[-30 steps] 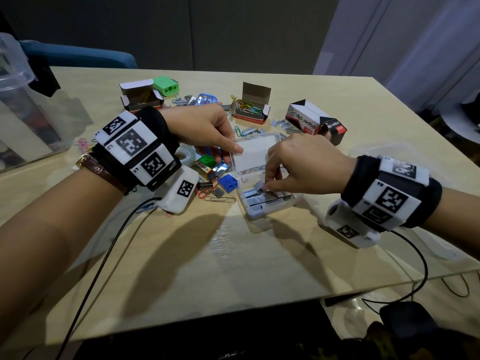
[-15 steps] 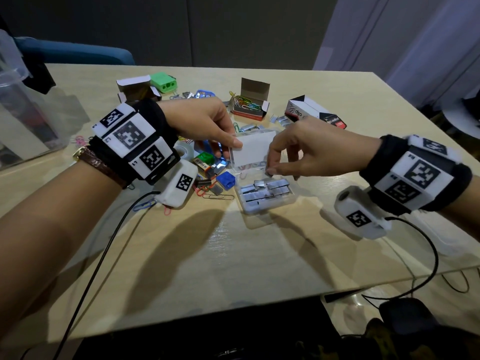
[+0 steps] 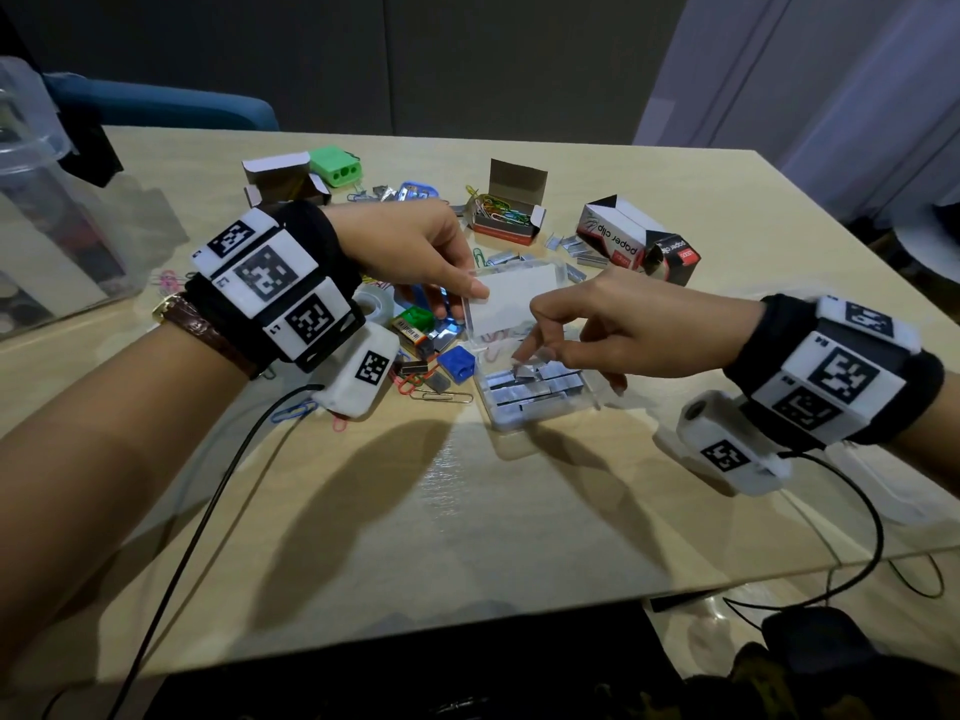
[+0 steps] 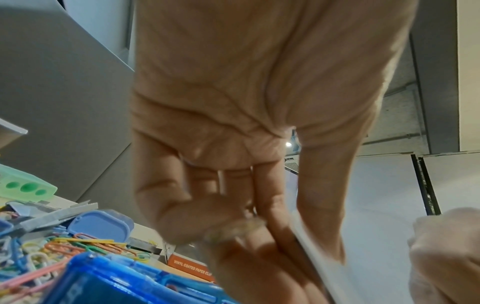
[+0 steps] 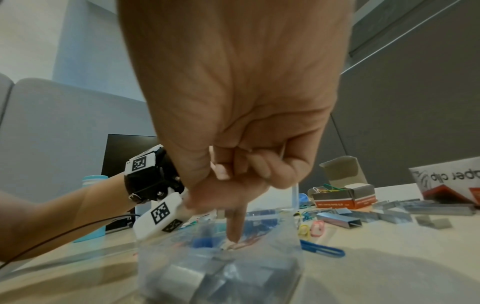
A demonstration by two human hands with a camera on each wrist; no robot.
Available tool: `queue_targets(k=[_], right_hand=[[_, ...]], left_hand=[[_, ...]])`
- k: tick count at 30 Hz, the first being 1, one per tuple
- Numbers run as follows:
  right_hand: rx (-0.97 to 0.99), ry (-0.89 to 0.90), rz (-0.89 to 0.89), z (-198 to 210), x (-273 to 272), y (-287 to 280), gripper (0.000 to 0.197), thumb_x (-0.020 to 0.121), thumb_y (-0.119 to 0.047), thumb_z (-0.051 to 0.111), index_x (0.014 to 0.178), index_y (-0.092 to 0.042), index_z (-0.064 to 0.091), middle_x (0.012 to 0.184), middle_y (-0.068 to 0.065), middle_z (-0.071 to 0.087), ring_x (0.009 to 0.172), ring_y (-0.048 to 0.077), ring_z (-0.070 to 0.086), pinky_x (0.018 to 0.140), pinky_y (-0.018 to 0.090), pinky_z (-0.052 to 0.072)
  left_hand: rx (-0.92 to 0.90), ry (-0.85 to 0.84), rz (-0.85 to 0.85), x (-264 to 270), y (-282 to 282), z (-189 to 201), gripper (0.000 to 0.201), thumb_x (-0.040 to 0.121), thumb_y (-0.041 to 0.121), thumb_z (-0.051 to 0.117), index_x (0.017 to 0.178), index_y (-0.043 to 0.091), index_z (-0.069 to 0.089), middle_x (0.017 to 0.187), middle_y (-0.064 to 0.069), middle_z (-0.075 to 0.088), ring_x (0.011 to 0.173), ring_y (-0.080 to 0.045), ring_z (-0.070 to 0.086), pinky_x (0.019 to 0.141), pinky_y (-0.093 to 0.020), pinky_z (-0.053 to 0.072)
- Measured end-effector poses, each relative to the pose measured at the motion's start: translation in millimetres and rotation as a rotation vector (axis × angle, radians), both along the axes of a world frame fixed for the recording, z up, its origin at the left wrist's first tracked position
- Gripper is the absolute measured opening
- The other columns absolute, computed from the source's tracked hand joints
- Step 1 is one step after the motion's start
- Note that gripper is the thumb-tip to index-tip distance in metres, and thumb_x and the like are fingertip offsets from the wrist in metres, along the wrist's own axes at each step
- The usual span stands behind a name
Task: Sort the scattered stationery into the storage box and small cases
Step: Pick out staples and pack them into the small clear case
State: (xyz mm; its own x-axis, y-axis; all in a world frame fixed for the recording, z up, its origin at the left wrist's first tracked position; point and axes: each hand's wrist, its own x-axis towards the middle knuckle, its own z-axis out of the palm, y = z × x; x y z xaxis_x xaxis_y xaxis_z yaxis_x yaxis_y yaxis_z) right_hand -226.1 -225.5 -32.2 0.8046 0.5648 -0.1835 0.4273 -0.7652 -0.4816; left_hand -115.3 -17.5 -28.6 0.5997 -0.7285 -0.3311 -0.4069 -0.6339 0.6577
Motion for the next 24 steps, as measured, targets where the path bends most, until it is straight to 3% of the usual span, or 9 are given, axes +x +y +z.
queue_targets(k=[2,9,14,20,22,24], right_hand=[[-0.008,0.003,-0.002,-2,0,0,0.022,0.098,-0.015,0.053,0.078,-0.009,0.046,0.119,-0.006,0.068,0.05,0.006,0.064,0.049,0.009,0.043],[0.008,0.051,-0.026,-4,1,2,0.021,0.099,-0.012,0.052,0.079,-0.008,0.045,0.121,-0.008,0.067,0.045,0.016,0.064,0.054,0.009,0.043],[-0.039,-0.003,0.01,-1,2,3,0.029,0.099,-0.011,0.052,0.074,-0.021,0.042,0.11,0.011,0.07,0.056,-0.012,0.059,0.06,0.012,0.044],[0.0,-0.041,-0.009,7,-1,5,0.023,0.098,-0.009,0.053,0.076,-0.012,0.046,0.107,0.015,0.07,0.061,-0.021,0.056,0.06,0.007,0.044],[0.069,-0.063,-0.052,14,0,3,0.021,0.096,-0.005,0.054,0.076,-0.003,0.049,0.107,0.008,0.07,0.058,-0.016,0.06,0.057,0.008,0.046],[0.122,-0.076,-0.103,21,3,0,0.02,0.094,-0.006,0.056,0.076,0.0,0.051,0.104,0.001,0.072,0.054,-0.001,0.065,0.057,0.013,0.05]], left_hand=[[-0.005,-0.001,0.0,0,0,0,0.021,0.088,0.031,0.061,0.081,0.013,0.07,0.067,0.007,0.072,0.061,-0.003,0.065,0.056,-0.019,0.049],[-0.006,-0.001,-0.004,1,0,0,0.021,0.089,0.03,0.061,0.081,0.012,0.069,0.066,0.007,0.071,0.06,-0.003,0.065,0.056,-0.019,0.049],[-0.005,0.003,-0.007,1,-1,1,0.021,0.089,0.03,0.061,0.082,0.012,0.069,0.066,0.007,0.071,0.06,-0.003,0.065,0.06,-0.023,0.05],[-0.004,-0.003,-0.011,2,-1,0,0.022,0.088,0.031,0.061,0.083,0.011,0.069,0.065,0.007,0.071,0.059,-0.003,0.064,0.058,-0.021,0.05],[-0.005,-0.004,-0.015,3,0,0,0.022,0.089,0.031,0.061,0.083,0.012,0.069,0.066,0.007,0.071,0.06,-0.004,0.065,0.057,-0.019,0.05],[-0.005,-0.004,-0.018,3,1,0,0.022,0.089,0.031,0.061,0.084,0.011,0.069,0.066,0.006,0.071,0.061,-0.004,0.064,0.058,-0.02,0.05]])
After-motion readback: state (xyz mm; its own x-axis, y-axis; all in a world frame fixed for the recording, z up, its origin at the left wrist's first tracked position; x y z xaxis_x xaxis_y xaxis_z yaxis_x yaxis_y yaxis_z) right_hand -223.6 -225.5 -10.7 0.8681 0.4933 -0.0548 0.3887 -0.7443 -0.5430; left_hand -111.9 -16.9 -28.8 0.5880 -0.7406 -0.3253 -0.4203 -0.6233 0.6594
